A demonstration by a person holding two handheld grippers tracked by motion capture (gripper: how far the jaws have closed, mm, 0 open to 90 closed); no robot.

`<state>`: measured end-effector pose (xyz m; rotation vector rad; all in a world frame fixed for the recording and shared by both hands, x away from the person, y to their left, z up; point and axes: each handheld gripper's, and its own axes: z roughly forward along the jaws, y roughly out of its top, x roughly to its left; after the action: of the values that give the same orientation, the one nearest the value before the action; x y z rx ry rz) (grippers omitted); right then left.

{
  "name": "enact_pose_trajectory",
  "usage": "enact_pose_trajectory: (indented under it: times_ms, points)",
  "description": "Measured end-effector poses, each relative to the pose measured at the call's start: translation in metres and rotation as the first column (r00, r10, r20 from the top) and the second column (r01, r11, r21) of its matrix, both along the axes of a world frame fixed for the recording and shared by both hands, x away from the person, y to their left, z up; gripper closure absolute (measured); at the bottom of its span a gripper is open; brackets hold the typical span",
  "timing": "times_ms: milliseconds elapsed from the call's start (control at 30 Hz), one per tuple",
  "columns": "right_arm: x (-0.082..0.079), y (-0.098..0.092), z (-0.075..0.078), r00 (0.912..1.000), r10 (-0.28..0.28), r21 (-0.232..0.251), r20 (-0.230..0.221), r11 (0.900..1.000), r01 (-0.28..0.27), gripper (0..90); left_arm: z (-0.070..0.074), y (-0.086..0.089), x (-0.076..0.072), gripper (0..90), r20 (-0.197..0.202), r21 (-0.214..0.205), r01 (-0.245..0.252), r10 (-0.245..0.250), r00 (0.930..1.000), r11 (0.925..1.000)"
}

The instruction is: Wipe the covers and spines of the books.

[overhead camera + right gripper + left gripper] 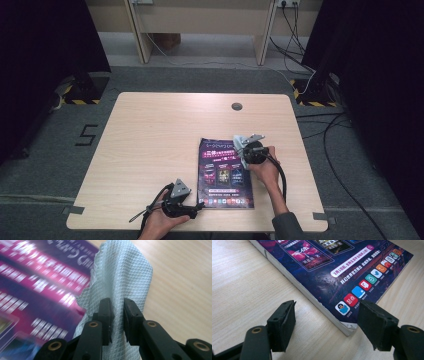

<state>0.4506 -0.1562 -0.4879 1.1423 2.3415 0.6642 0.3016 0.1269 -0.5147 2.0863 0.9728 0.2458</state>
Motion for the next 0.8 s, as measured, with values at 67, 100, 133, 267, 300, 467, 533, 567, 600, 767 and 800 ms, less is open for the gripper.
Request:
enact_pose_trajectory:
  times_ms: [67,100,133,267,300,467,533,567,600,767,800]
  points:
    - [-0.011,-0.003,0.000,0.9994,0.034,0.000,0.007,0.9994,-0.034,78.1,0.000,0.000,0.000,30.1,0.000,0.001,-0.001,0.001,1.0000,1.0000]
    - [-0.017,-0.004,0.000,0.9989,0.046,-0.004,0.008,0.9989,-0.046,78.2,0.000,0.000,0.000,30.0,-0.002,0.002,0.001,-0.001,1.0000,1.0000]
    - [-0.023,-0.005,0.000,0.9981,0.061,-0.010,0.010,0.9981,-0.060,78.2,0.000,0.000,0.000,30.0,-0.002,0.000,0.002,-0.002,1.0000,1.0000]
    - [-0.045,-0.003,0.001,0.9945,0.105,-0.051,0.007,0.9932,-0.104,78.1,0.000,0.000,0.000,30.0,-0.001,0.002,-0.001,0.001,1.0000,1.0000]
    - [-0.052,-0.002,0.001,0.9933,0.116,-0.064,0.006,0.9913,-0.115,78.1,0.000,0.000,0.000,30.0,-0.002,0.002,0.000,0.000,1.0000,1.0000]
    - [-0.074,0.000,0.000,0.9875,0.156,-0.079,0.024,0.9850,-0.154,77.6,0.000,0.000,0.000,29.9,0.001,0.000,-0.002,0.002,1.0000,1.0000]
    - [-0.084,0.003,0.000,0.9837,0.178,-0.077,0.027,0.9815,-0.175,77.7,0.000,0.000,0.000,29.8,0.003,-0.002,-0.002,0.002,1.0000,1.0000]
    - [-0.090,0.004,0.000,0.9809,0.193,-0.072,0.026,0.9790,-0.191,77.7,0.000,0.000,-0.001,29.8,0.003,-0.004,-0.005,0.005,1.0000,1.0000]
    - [-0.097,0.005,0.000,0.9778,0.208,-0.067,0.020,0.9761,-0.207,77.7,0.000,0.000,-0.001,29.9,0.004,-0.004,-0.005,0.005,1.0000,1.0000]
    - [-0.124,0.008,0.000,0.9667,0.256,-0.034,0.013,0.9663,-0.255,77.4,0.000,0.000,-0.001,29.8,0.006,-0.003,-0.005,0.005,1.0000,1.0000]
    - [-0.129,0.008,-0.001,0.9663,0.257,-0.027,0.010,0.9660,-0.257,77.4,0.000,0.000,-0.001,29.8,0.006,-0.003,-0.006,0.007,1.0000,1.0000]
